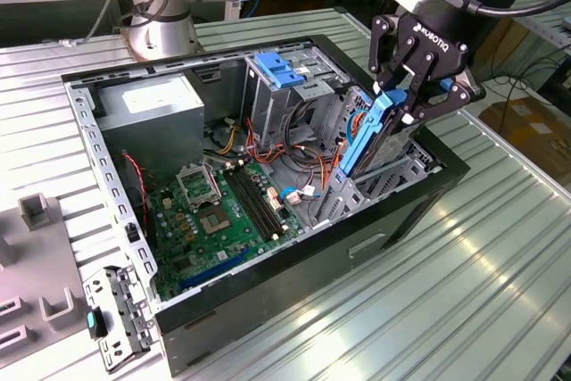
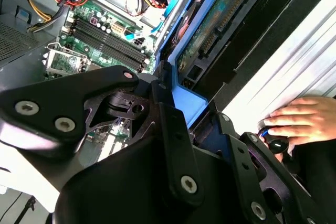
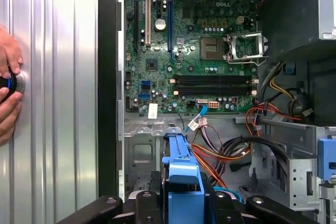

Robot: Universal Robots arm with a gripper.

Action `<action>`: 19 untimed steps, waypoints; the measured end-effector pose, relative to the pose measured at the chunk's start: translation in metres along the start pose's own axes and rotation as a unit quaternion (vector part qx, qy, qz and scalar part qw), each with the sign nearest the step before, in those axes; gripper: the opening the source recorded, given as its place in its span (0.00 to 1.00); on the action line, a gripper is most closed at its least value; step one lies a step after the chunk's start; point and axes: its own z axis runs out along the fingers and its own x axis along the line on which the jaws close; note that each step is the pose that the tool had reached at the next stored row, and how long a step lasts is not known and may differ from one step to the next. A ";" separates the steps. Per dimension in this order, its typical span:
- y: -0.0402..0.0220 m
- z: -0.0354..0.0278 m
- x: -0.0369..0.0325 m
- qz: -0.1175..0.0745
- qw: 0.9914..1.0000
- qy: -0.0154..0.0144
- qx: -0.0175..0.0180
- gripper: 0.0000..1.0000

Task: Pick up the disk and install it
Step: 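Insert the disk into the insertion slot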

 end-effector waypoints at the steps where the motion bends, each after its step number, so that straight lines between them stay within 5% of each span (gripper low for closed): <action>1: 0.0000 0.0019 0.0001 0.000 1.000 0.000 0.000 0.37; 19: -0.0011 0.0414 0.0014 0.000 1.000 0.000 0.000 0.37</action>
